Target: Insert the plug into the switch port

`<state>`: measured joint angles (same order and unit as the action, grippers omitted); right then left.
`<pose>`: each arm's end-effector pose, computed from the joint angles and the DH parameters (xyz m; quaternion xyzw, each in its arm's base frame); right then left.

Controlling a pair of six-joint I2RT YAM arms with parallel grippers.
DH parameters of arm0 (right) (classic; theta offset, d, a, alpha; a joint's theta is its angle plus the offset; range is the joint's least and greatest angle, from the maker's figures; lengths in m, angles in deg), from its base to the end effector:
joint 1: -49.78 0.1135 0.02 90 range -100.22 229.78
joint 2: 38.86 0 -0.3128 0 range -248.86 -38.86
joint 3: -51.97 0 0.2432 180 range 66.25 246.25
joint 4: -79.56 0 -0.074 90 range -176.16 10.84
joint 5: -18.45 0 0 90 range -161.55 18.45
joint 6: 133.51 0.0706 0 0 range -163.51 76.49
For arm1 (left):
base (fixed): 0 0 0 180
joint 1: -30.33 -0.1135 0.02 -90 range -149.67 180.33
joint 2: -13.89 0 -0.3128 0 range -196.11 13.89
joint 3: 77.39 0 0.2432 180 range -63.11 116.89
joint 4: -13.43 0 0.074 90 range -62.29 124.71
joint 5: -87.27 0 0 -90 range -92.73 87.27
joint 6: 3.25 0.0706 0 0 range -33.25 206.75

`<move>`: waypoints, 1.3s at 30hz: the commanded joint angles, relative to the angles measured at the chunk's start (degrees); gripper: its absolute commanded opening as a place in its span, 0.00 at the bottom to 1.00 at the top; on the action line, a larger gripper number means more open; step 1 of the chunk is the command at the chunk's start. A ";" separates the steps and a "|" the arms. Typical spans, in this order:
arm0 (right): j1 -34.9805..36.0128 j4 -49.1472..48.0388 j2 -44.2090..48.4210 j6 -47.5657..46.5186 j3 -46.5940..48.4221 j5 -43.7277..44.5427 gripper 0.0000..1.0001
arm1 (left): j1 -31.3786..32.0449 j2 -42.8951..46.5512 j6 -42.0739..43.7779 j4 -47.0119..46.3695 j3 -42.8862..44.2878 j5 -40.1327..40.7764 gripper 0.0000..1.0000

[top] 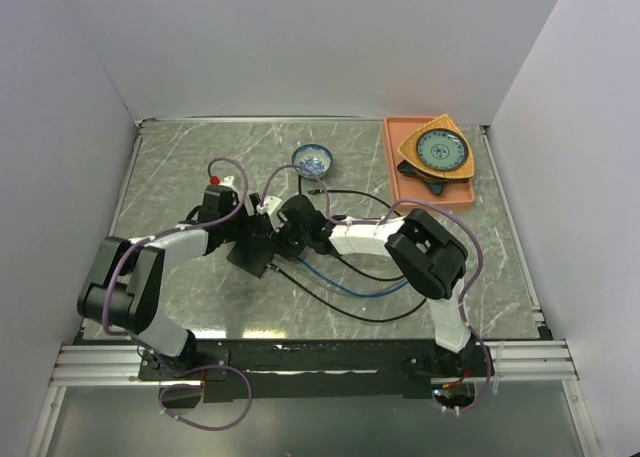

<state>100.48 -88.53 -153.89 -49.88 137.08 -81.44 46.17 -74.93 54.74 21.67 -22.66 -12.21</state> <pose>0.2884 0.3715 0.1799 -0.4654 0.7823 0.2263 0.3468 0.3058 -0.0988 0.1932 -0.0951 0.9072 -0.2324 0.3375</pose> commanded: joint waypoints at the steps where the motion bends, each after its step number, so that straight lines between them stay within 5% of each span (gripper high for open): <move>1: 1.86 -5.36 4.19 1.62 -1.30 0.05 0.50 | -0.89 6.62 -3.32 4.46 -1.42 2.18 0.99; 24: 4.32 -2.11 13.68 6.28 -6.40 11.29 0.70 | -2.21 12.53 -2.01 5.69 -3.00 1.56 0.96; 39: -2.35 -1.49 15.88 13.40 -13.87 -1.35 0.56 | -2.13 10.68 -1.12 5.25 -2.39 0.34 0.96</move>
<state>99.95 -88.97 -141.41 -39.23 124.29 -78.62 44.18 -63.78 53.10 28.03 -25.53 -10.53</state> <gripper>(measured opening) 0.562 0.966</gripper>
